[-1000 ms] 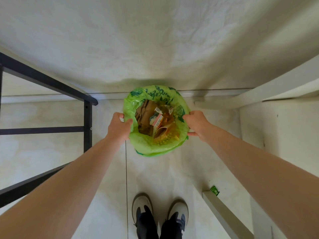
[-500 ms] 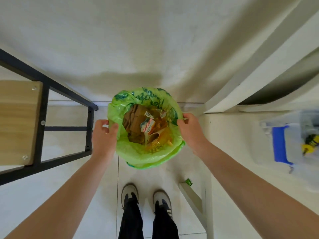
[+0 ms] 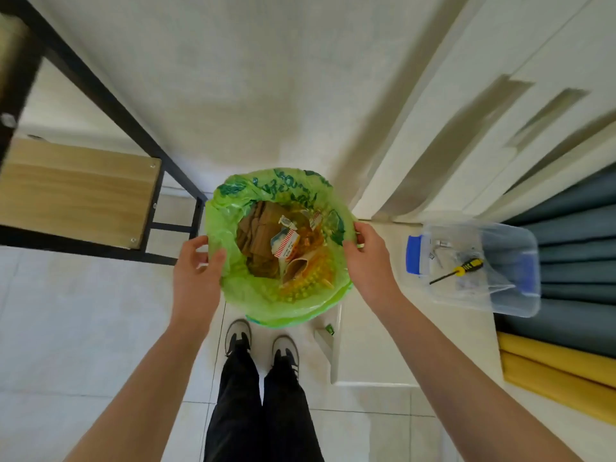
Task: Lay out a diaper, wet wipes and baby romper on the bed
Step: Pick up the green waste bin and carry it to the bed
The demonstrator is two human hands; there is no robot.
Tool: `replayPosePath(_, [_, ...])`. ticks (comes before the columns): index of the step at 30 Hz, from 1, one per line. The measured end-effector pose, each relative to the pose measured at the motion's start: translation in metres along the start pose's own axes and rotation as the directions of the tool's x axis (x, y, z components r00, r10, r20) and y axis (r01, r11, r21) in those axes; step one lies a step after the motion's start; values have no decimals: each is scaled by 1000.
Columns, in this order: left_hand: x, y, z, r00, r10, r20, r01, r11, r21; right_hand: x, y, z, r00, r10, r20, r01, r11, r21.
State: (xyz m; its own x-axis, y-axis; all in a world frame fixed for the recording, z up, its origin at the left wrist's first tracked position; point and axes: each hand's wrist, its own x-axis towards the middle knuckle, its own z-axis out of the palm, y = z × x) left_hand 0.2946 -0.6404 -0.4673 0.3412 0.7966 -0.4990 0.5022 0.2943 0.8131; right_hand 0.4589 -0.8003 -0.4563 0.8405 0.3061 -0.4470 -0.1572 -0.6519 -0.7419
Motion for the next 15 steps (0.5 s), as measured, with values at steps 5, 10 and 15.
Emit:
replayPosePath(5, [-61, 5, -35, 999, -19, -39, 17, 999, -50, -56, -19, -19, 998, -46, 47, 48, 998, -33])
replayPosePath(10, [-118, 1, -67, 988, -61, -139, 46, 993, -106, -108, -27, -22, 988, -108, 109, 116, 991, -71])
replayPosePath(15, [-176, -14, -97, 968, -112, -224, 73, 982, -175, -152, -30, -19, 970, -167, 176, 190, 973, -129])
